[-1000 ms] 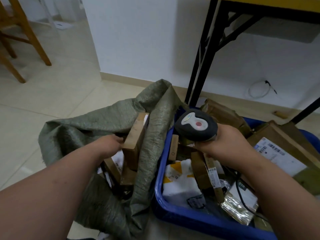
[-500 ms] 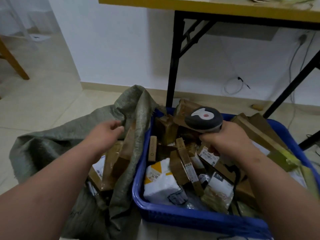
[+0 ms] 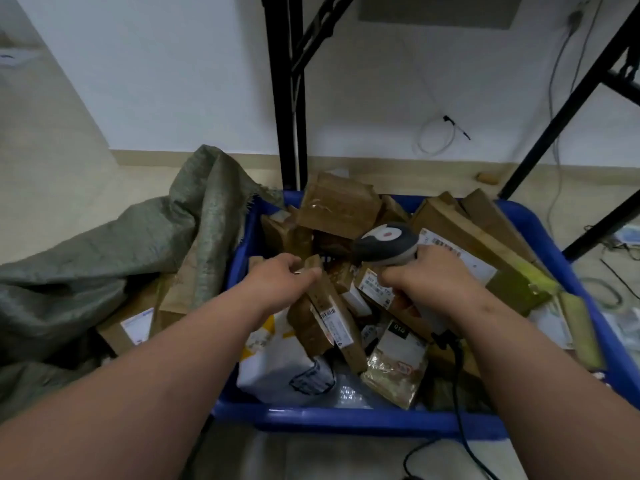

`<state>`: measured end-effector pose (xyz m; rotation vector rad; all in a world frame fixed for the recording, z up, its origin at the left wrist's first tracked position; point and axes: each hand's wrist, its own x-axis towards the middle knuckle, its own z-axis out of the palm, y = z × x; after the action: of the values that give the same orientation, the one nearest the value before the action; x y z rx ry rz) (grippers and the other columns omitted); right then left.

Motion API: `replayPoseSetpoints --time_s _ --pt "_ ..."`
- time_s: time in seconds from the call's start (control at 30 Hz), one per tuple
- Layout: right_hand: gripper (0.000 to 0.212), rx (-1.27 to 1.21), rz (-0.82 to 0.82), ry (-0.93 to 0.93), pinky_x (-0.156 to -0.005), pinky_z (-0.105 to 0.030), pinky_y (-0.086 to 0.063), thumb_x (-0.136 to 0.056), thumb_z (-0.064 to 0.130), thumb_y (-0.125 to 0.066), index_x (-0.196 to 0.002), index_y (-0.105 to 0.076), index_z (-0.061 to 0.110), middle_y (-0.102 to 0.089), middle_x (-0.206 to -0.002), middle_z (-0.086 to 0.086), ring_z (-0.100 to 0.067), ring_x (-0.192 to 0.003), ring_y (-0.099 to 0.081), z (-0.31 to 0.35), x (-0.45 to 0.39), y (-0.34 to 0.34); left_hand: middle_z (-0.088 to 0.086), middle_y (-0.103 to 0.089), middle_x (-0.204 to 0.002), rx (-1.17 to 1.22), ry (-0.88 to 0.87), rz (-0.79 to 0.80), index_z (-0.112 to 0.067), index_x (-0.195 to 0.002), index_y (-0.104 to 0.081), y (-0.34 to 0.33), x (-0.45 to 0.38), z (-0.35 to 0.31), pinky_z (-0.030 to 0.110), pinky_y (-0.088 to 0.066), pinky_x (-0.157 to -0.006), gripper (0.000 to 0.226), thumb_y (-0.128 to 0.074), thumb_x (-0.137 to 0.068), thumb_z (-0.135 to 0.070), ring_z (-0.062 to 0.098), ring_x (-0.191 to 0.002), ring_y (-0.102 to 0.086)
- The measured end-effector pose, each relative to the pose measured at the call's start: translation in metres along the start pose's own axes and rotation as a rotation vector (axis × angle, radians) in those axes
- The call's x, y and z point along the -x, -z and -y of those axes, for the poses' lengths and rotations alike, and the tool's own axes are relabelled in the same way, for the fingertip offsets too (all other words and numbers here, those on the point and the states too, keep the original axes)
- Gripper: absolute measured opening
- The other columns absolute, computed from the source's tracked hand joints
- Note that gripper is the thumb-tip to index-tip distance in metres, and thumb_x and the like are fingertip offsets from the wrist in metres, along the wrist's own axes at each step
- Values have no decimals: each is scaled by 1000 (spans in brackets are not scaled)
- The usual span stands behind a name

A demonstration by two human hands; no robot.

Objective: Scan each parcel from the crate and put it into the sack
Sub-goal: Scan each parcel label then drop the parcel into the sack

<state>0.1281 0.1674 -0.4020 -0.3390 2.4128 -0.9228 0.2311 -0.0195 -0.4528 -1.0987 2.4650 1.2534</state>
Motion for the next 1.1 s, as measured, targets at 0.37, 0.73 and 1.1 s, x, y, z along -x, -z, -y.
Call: replayPoseSetpoints --time_s 0.37,0.73,1.1 --pt "14 66 3 86 -58 -31 -56 -75 29 -74 -78 -61 25 -68 -75 0 -15 -71 -67 -13 -11 9 -5 -64 -101 -84 22 -119 -32 -138 -49 -37 -25 -4 38 -60 -75 46 -60 -93 -35 15 -82 -66" --pt "18 -100 -33 121 -54 -28 -53 -77 23 -75 -88 -62 25 -70 -79 -1 -12 -64 -68 1 23 23 7 -73 -100 436 57 -59 -18 -144 -44 41 28 0 33 -55 -59 55 -62 -93 -8 22 -78 -72" --pt "20 -332 -30 163 -48 -23 -51 -76 33 -76 -91 -65 27 -72 -67 12 -7 -59 -70 28 54 5 13 -71 -85 958 126 -65 -14 -121 -64 103 85 24 22 -55 -45 26 -48 -101 -13 16 -57 -67"
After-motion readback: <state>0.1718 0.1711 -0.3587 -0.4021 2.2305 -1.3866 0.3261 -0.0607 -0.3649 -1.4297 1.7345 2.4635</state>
